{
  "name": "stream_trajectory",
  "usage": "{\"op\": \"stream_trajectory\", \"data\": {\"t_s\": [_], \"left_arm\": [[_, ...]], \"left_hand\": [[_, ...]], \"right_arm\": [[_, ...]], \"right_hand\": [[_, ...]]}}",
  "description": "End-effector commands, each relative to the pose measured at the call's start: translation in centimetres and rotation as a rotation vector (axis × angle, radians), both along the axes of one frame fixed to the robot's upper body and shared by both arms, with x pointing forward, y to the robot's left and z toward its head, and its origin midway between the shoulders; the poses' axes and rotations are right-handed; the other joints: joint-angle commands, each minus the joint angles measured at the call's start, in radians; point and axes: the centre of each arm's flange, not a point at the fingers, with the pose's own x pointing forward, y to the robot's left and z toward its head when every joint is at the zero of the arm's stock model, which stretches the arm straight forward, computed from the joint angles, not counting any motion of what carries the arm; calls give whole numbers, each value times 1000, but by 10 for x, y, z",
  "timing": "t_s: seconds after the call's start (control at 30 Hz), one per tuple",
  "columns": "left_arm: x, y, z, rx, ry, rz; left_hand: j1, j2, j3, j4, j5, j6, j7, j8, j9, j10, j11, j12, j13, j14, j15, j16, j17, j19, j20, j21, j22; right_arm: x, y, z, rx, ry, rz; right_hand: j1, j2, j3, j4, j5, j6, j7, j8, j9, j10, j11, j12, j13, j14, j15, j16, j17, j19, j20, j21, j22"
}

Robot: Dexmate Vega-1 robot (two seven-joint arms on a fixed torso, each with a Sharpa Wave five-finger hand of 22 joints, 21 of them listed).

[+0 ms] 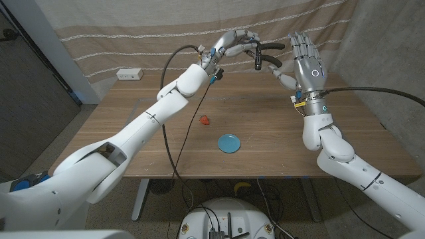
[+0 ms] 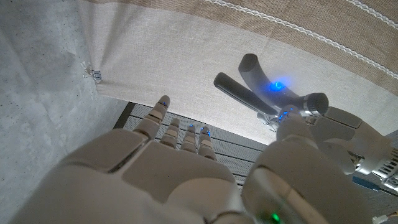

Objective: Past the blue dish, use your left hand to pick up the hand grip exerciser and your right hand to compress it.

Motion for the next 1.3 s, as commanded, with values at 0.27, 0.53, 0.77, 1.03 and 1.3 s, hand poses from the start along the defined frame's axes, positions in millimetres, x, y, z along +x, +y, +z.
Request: {"op": "stream_trajectory", "data": {"t_s": [0.27,0.53,0.77,1.03,1.3], "left_arm": [[-1,-3,8,38,1,-14],[1,-5,11,43,-8,-23],[1,-7,12,66,-8,-29],[1,-5,11,76,-6,-40],[1,-6,10,110,-3,-47]], "left_hand": [[10,-5,-11,-2,26,45,8,291,312,0,-8,5,-2,-4,-148,5,-2,-5,-2,16,0],[12,-6,-16,-1,35,45,1,292,315,-4,-17,4,-4,-4,-148,6,-3,-6,-2,19,0],[14,-8,-26,1,49,46,-11,292,318,-13,-21,0,-8,-12,-153,3,-3,-10,-3,24,0],[11,-7,-40,8,63,42,-35,286,314,-46,-32,-6,-12,-26,-163,-1,-2,-16,-7,31,0],[16,-4,-45,8,70,35,-58,284,316,-62,-36,-10,-14,-35,-163,-2,-1,-19,-10,35,1]], "right_arm": [[4,10,11,-50,17,-78],[11,13,14,-70,36,-126],[16,16,17,-81,26,-160],[24,17,23,-72,22,-194],[32,19,30,-75,27,-194]], "right_hand": [[16,6,5,-17,8,-13,-5,3,3,-13,-3,2,2,-10,3,-4,-2,-3,1,1,3],[31,4,8,-26,11,-18,-1,5,3,-17,1,3,2,-14,1,-5,-3,-4,-6,1,3],[62,2,15,-39,17,-12,-14,13,4,-6,-21,11,2,-2,-7,1,-5,5,-12,6,3],[109,5,30,-49,21,-7,-59,19,5,10,-53,17,3,15,-32,10,-4,20,-24,11,3],[127,3,34,-50,22,0,-77,22,5,17,-67,19,4,20,-37,11,-4,24,-26,11,2]]}}
